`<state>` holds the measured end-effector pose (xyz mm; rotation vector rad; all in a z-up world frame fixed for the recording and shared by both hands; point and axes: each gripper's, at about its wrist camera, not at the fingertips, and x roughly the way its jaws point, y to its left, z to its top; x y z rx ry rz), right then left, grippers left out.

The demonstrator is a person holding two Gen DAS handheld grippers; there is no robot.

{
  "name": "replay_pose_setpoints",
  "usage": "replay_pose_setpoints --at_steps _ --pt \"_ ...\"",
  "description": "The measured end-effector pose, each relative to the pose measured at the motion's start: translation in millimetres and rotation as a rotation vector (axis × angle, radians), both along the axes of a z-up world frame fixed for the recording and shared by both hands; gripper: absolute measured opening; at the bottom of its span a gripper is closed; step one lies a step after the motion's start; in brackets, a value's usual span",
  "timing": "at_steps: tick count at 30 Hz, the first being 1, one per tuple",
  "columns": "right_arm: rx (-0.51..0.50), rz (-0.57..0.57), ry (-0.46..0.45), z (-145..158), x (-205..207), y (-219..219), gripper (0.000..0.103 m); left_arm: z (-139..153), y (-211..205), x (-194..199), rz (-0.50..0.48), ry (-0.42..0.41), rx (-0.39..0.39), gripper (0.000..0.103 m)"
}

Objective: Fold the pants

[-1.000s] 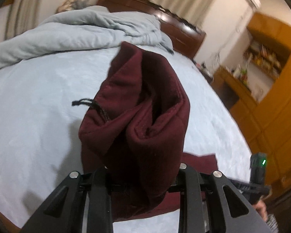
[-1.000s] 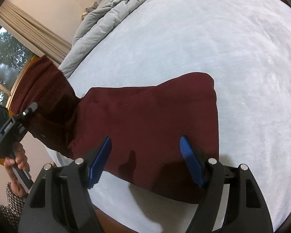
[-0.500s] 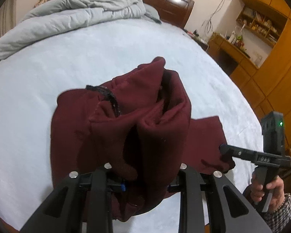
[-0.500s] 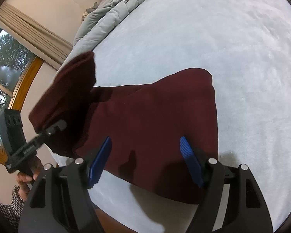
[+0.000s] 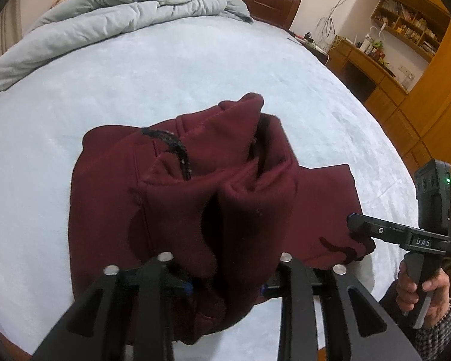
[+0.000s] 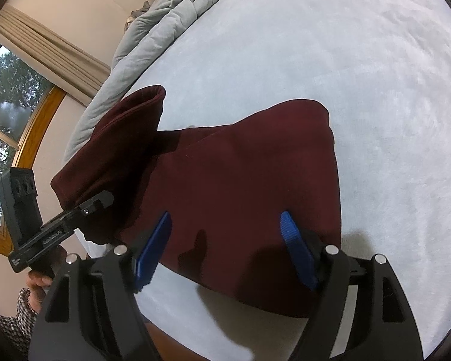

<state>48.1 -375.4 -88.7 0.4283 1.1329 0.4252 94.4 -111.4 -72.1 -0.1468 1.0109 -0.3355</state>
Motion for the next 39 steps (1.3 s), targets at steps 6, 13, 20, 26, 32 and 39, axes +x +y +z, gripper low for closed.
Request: replay_pose_setpoints --at_steps 6,13,20,26,32,39 --pt "-0.01 -0.003 0.011 5 1 5 0.078 11 -1 -4 0.0 0.047 -0.009 0.06" --pt "0.056 0.013 0.047 19 8 18 0.085 42 16 -23 0.026 -0.016 -0.018 0.074" --pt "0.101 0.046 0.085 35 27 42 0.09 51 44 -22 0.081 -0.047 -0.013 0.078" --pt "0.126 0.058 0.162 20 40 57 0.09 33 61 -11 0.128 -0.018 0.022 0.078" --pt "0.151 0.124 0.229 -4 49 85 0.09 16 75 -4 0.151 0.018 0.048 0.078" --pt "0.15 0.211 0.231 -16 53 119 0.096 6 85 -2 0.165 0.037 0.072 0.082"
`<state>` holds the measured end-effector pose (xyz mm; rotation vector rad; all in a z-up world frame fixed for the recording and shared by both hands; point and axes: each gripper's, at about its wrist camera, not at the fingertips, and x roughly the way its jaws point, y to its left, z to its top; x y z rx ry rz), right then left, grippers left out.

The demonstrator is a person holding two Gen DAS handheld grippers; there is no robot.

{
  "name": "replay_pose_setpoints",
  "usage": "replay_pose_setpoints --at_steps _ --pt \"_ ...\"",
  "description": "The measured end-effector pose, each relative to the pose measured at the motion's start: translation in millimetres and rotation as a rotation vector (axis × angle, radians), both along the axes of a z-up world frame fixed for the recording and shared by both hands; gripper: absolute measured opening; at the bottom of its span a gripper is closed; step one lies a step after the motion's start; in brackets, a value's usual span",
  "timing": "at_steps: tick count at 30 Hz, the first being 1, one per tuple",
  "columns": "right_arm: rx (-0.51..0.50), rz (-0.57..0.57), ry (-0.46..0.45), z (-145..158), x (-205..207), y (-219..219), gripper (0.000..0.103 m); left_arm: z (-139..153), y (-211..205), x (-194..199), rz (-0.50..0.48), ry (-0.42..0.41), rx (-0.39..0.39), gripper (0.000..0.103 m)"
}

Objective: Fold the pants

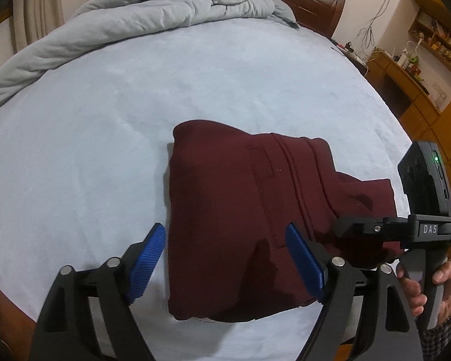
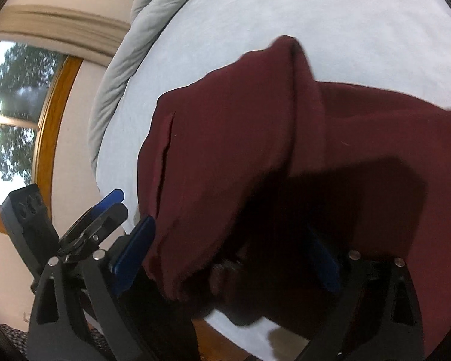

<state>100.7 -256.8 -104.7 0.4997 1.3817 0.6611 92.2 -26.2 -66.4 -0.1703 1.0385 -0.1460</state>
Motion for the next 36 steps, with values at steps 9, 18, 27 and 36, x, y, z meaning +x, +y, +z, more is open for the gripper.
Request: replay_pose_setpoints --at_steps 9,18,27,36 --pt "0.043 0.039 -0.042 -5 4 18 0.048 4 2 -2 0.002 -0.012 0.003 0.084" --pt "0.145 0.028 -0.095 15 1 4 0.022 4 3 1 0.006 0.001 0.018 0.085" --pt "0.191 0.036 -0.2 67 -4 -11 0.019 10 -4 6 0.008 0.003 0.013 0.085" --pt "0.172 -0.057 -0.246 91 -15 -74 0.019 13 -20 11 -0.016 0.011 0.003 0.085"
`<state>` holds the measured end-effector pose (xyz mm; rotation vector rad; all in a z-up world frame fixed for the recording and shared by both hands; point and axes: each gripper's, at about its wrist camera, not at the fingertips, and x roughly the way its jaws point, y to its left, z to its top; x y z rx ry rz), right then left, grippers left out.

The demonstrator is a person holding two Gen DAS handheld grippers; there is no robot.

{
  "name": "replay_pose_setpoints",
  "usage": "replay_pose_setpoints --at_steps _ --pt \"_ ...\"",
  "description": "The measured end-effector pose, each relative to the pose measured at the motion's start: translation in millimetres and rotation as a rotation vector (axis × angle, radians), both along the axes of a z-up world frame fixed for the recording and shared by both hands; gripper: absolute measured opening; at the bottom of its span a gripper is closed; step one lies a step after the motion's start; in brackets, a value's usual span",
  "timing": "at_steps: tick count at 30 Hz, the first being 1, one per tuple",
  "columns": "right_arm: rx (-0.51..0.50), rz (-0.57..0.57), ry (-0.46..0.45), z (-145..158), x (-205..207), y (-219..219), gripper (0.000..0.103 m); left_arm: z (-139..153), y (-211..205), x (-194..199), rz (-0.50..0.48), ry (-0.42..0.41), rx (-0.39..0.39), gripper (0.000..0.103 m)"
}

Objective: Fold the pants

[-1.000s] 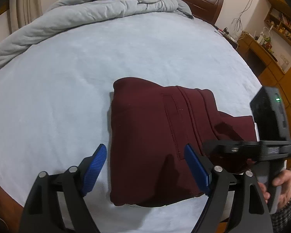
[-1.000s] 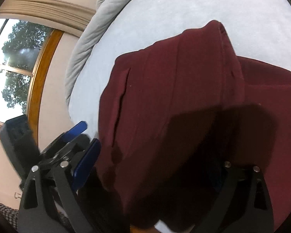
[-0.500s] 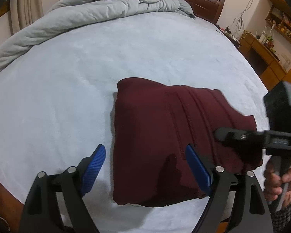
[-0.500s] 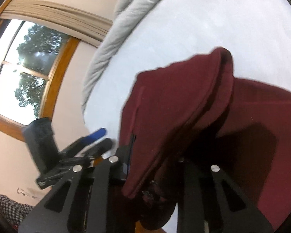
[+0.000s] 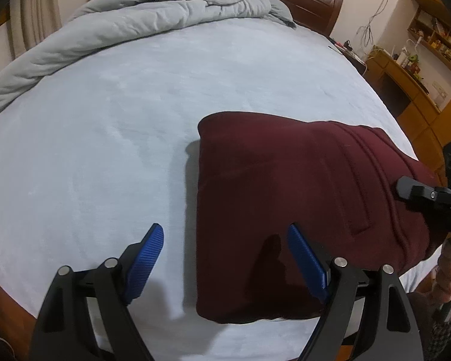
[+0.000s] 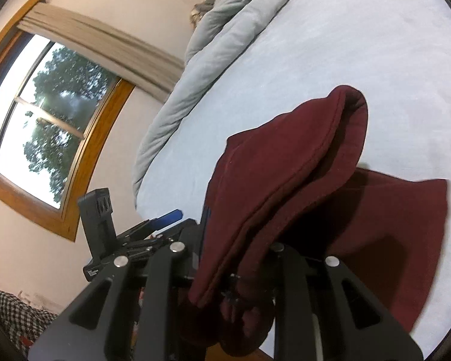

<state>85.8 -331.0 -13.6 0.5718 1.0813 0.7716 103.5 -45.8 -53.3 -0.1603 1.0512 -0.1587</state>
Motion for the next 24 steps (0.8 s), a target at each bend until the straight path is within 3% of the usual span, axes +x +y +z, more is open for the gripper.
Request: replay_pose_setpoints --at_steps 6,14,16,18,20,22,24 --pt "-0.049 -0.08 0.022 -12 -12 -47 0.02 -5 -21 5 -0.038 0.019 0.001 0.085" --pt "-0.159 -0.088 0.14 -67 -22 -56 0.024 -18 -33 13 -0.057 0.058 0.008 0.085" --pt "-0.184 -0.072 0.15 -73 -23 -54 0.033 -21 -32 14 -0.057 0.068 0.012 0.085" --pt "-0.217 -0.078 0.166 -71 -24 -58 0.061 -24 -31 14 -0.054 0.077 0.009 0.085" --pt "-0.286 -0.101 0.118 -58 -24 -66 0.065 -25 -30 11 -0.049 0.081 0.004 0.085" --pt "-0.286 -0.14 0.094 -45 -19 -78 0.065 -25 -28 10 -0.046 0.081 -0.003 0.085" --pt "-0.266 -0.175 0.081 -35 -6 -86 0.071 -26 -26 10 -0.044 0.081 -0.008 0.085"
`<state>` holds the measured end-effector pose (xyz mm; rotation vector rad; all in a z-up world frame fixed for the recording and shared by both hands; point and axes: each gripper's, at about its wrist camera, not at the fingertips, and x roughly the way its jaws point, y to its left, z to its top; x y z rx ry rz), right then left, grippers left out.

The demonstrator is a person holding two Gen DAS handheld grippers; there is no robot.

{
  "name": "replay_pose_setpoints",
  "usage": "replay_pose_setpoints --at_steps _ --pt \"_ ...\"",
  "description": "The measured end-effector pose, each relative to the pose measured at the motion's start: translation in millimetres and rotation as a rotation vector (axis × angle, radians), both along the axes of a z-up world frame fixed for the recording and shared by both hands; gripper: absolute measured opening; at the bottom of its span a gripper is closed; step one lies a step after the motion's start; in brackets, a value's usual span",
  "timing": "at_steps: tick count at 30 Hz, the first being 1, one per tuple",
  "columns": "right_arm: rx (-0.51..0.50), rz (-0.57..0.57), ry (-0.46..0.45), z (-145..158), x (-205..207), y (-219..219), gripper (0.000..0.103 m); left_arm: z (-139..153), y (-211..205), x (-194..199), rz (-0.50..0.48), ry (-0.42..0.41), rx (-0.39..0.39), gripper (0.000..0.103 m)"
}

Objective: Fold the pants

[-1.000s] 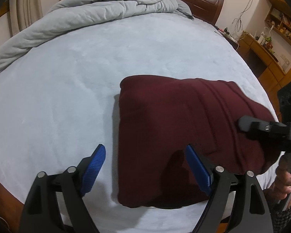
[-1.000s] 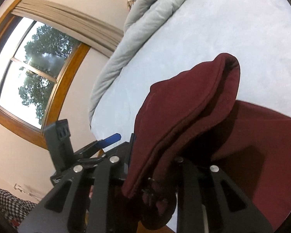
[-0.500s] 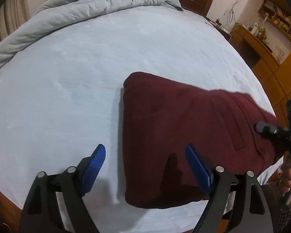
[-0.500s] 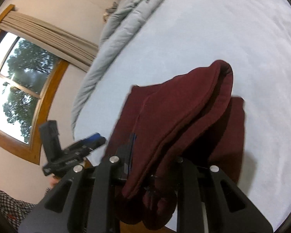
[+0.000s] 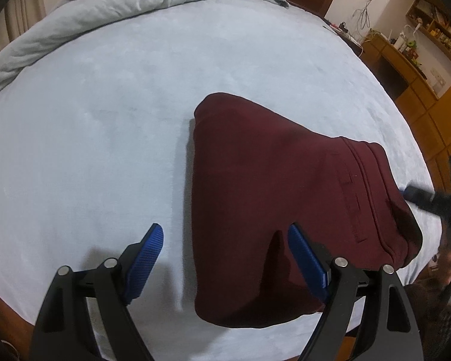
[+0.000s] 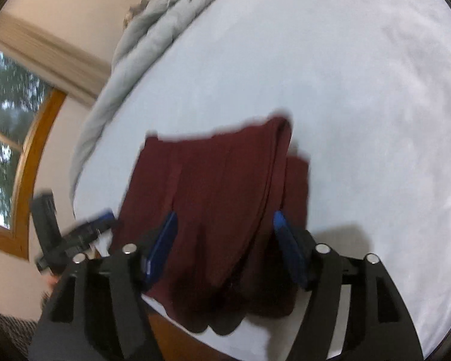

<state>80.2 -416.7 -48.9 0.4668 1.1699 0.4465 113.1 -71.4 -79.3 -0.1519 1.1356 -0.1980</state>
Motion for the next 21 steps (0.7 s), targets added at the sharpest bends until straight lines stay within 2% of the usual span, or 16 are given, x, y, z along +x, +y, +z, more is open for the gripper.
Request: replay_pose_setpoints --at_steps 3,8,10,12,14,17,21 --pt "-0.002 0.002 0.01 -2 27 -1 0.073 1 1 2 -0.005 -0.002 -0.003 0.085" --pt "-0.03 -0.023 0.105 -35 67 3 0.074 1 4 0 -0.008 -0.011 -0.001 0.086" --pt "-0.004 -0.035 0.116 -43 72 2 0.063 -1 3 0 -0.009 -0.008 0.003 0.087" --pt "0.028 -0.036 0.108 -45 75 2 0.036 -2 3 1 -0.011 -0.001 0.01 0.087" --pt "0.09 -0.019 0.1 -43 76 4 0.02 -5 2 2 -0.011 0.008 0.009 0.087" --pt "0.074 0.006 0.052 -28 76 12 0.013 -6 -1 1 -0.01 0.015 0.007 0.087" --pt "0.038 -0.024 -0.025 4 73 6 0.011 -4 -6 1 -0.014 0.013 0.006 0.087"
